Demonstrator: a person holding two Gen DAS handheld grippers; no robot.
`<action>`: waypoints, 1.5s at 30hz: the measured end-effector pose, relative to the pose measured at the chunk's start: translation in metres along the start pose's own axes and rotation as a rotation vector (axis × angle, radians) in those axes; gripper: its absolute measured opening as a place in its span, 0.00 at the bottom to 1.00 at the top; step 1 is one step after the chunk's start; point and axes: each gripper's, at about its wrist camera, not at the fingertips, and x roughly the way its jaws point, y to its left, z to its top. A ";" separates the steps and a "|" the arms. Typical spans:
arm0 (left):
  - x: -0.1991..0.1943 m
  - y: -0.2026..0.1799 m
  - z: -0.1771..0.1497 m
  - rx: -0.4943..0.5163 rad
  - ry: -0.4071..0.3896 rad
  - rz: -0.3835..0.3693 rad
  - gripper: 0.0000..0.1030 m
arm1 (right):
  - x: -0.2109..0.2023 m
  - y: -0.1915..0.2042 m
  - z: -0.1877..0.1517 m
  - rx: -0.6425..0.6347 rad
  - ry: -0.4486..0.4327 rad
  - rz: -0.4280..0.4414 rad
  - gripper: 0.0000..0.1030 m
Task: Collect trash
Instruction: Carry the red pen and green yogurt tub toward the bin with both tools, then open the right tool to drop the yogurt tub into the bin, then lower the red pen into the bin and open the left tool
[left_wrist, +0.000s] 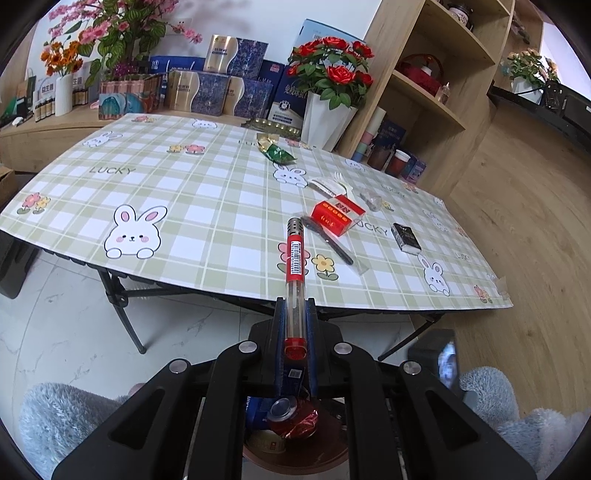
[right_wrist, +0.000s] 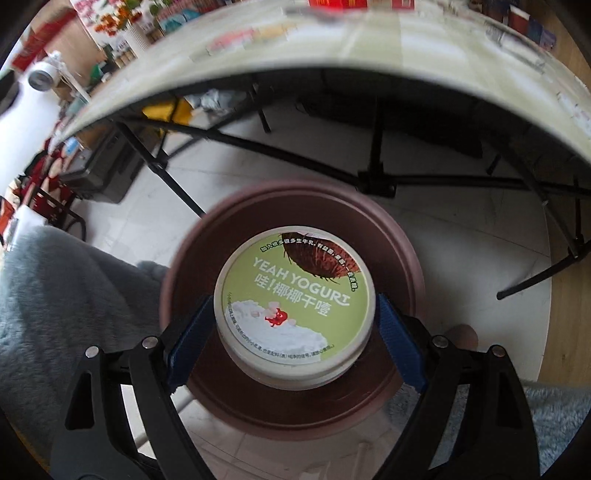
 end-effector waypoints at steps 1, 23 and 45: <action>0.001 0.001 -0.001 -0.001 0.004 0.001 0.10 | 0.002 -0.002 0.001 0.001 0.004 -0.006 0.84; 0.029 0.005 -0.015 -0.021 0.111 -0.019 0.10 | -0.103 -0.020 0.023 0.083 -0.344 -0.014 0.94; 0.093 0.020 -0.061 -0.097 0.402 -0.002 0.10 | -0.160 -0.044 0.016 0.145 -0.505 -0.090 0.94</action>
